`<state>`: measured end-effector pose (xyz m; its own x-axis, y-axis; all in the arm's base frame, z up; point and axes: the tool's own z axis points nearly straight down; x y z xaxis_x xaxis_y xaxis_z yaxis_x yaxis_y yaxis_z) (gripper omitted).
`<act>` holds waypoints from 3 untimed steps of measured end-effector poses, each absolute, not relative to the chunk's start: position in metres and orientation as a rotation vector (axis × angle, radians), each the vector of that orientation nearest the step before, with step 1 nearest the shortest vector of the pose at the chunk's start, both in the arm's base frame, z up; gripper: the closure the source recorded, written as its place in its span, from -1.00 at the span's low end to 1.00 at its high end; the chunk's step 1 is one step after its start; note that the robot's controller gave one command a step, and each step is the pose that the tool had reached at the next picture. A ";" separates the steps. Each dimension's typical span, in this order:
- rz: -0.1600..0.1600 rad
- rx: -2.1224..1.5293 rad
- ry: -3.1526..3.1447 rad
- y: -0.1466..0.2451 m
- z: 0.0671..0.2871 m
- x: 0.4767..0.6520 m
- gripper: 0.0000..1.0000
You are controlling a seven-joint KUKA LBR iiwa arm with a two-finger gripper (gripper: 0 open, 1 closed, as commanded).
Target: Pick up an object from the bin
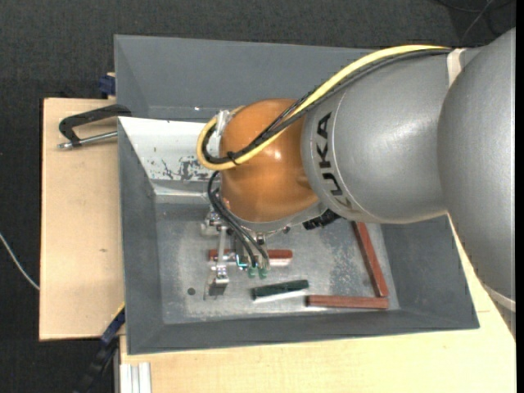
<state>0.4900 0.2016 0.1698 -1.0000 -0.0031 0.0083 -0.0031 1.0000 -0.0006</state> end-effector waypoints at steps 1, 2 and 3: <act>-0.002 0.000 -3.142 0.201 0.174 0.492 -1.00; -0.005 -0.069 -3.144 0.162 0.131 0.522 -1.00; 0.003 -0.067 -3.138 0.133 0.096 0.534 -1.00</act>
Offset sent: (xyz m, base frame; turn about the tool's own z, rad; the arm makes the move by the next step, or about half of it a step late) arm 0.0393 -0.0546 -0.0556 0.0655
